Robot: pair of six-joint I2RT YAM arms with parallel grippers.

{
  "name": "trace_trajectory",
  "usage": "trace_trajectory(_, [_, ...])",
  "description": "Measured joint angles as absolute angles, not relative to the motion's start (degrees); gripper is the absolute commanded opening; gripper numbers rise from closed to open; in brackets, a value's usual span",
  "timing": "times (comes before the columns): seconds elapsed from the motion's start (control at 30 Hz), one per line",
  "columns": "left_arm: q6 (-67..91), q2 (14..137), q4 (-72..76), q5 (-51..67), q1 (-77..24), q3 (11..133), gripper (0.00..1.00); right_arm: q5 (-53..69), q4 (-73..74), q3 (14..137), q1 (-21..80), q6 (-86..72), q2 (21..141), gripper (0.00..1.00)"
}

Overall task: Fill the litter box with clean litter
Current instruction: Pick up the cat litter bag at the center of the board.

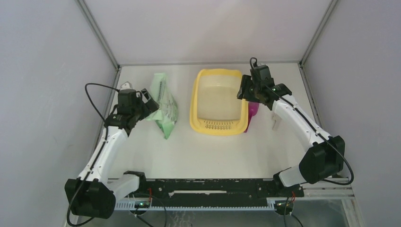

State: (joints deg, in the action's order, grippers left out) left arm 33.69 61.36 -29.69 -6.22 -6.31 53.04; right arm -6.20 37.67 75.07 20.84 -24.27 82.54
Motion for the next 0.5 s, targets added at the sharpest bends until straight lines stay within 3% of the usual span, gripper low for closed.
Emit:
trace_trajectory(0.2, [35.6, 61.1, -28.1, -3.7, -6.0, 47.9, 0.99, -2.5, 39.8, 75.1, 21.6, -23.5, 83.1, 0.67])
trace_trajectory(0.37, [37.2, 61.1, -26.3, -3.1, -5.9, 46.7, 0.85, -1.1, 41.1, 75.1, 22.3, -23.0, 83.4, 0.66])
trace_trajectory(0.5, [38.7, 60.9, -23.7, -0.8, -5.9, 46.2, 0.84, 0.5, 41.1, 75.1, 22.5, -22.8, 83.5, 0.66])
